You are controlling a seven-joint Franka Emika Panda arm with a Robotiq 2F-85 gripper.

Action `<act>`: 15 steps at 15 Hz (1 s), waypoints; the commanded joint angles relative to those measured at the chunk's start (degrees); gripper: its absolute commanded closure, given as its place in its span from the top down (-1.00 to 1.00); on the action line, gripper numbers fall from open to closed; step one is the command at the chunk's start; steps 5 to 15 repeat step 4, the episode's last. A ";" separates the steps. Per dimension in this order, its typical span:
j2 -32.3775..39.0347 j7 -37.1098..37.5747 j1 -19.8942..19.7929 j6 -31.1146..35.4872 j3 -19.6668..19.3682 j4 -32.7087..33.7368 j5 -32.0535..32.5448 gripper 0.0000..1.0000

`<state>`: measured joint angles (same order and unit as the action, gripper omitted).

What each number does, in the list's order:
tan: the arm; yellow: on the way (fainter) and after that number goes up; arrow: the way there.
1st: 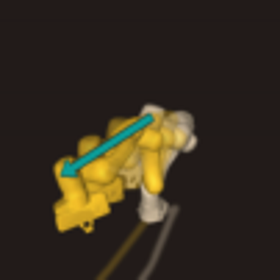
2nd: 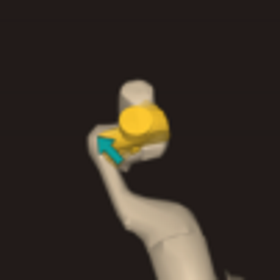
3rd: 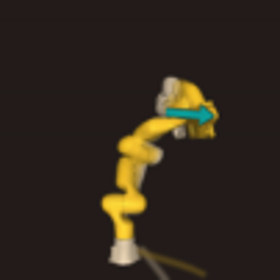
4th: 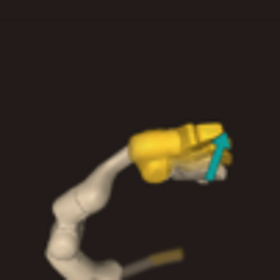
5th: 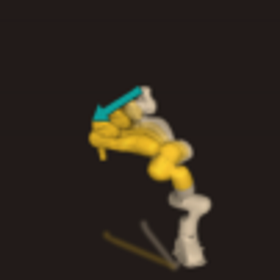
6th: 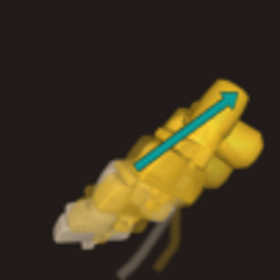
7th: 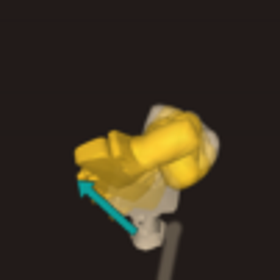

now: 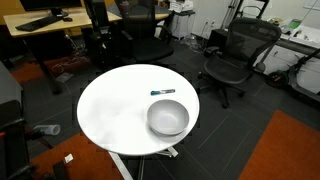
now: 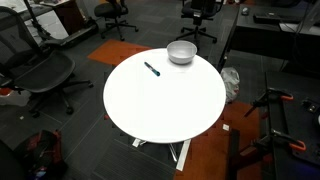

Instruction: Move the marker closer to the bowl

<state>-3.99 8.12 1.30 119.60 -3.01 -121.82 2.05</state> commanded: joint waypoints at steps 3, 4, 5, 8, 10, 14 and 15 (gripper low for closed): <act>1.23 -0.06 -0.93 -0.06 0.86 0.49 -0.06 1.00; 1.55 -0.06 -0.92 -0.04 0.86 0.58 -0.05 1.00; 1.55 -0.06 -0.92 -0.04 0.86 0.58 -0.05 1.00; 1.55 -0.06 -0.92 -0.04 0.86 0.58 -0.05 1.00; 1.55 -0.06 -0.92 -0.04 0.86 0.58 -0.05 1.00; 1.55 -0.06 -0.92 -0.04 0.86 0.58 -0.05 1.00; 1.55 -0.06 -0.92 -0.04 0.86 0.58 -0.05 1.00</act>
